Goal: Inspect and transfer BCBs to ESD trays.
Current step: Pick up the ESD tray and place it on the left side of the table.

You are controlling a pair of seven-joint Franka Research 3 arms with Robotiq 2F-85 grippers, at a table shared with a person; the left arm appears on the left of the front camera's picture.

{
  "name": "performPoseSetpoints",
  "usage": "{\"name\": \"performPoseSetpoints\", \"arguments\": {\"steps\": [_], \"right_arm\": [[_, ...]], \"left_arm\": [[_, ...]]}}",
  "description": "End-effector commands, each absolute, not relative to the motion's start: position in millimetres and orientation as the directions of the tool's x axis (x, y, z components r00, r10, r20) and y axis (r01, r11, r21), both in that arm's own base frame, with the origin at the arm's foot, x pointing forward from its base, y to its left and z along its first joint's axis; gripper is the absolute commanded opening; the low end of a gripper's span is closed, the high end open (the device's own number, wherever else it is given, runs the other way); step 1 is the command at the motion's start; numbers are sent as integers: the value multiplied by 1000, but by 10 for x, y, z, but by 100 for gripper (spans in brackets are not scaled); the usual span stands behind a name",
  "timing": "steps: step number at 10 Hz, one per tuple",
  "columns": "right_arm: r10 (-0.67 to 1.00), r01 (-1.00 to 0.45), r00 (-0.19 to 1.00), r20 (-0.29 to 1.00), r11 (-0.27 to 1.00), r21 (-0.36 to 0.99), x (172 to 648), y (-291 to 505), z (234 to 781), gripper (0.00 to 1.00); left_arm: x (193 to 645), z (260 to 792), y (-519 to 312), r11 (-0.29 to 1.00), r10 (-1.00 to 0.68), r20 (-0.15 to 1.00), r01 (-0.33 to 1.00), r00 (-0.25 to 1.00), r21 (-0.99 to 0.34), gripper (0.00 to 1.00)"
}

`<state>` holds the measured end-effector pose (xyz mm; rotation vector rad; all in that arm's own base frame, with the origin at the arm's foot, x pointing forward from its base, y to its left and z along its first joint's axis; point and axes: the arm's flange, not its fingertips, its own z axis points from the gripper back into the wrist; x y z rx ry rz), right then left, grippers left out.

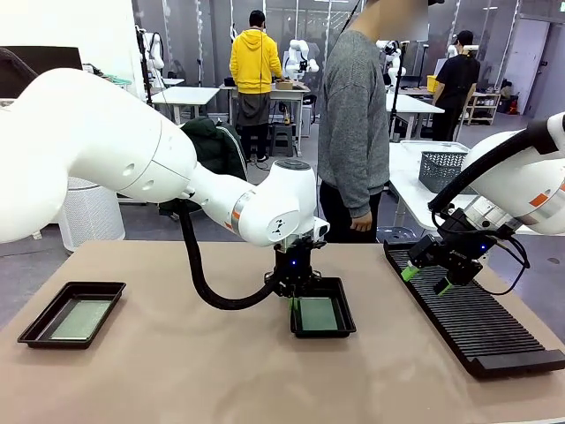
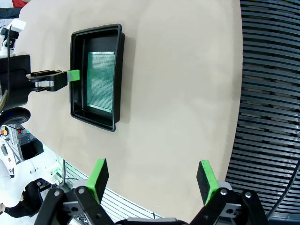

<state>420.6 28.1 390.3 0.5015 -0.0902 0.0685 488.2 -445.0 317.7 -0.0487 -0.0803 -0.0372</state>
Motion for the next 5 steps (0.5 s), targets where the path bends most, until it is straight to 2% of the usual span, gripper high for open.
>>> {"name": "performPoseSetpoints", "arguments": {"steps": [1,5], "right_arm": [[37,-81,994,101,874,479,4198,285,3914,100],[37,-81,994,101,874,479,4198,285,3914,100]], "left_arm": [[4742,3237,-4251,999,-15,97,18,995,-31,0],[4664,3265,-3854,998,-13,99,20,995,-61,0]]}}
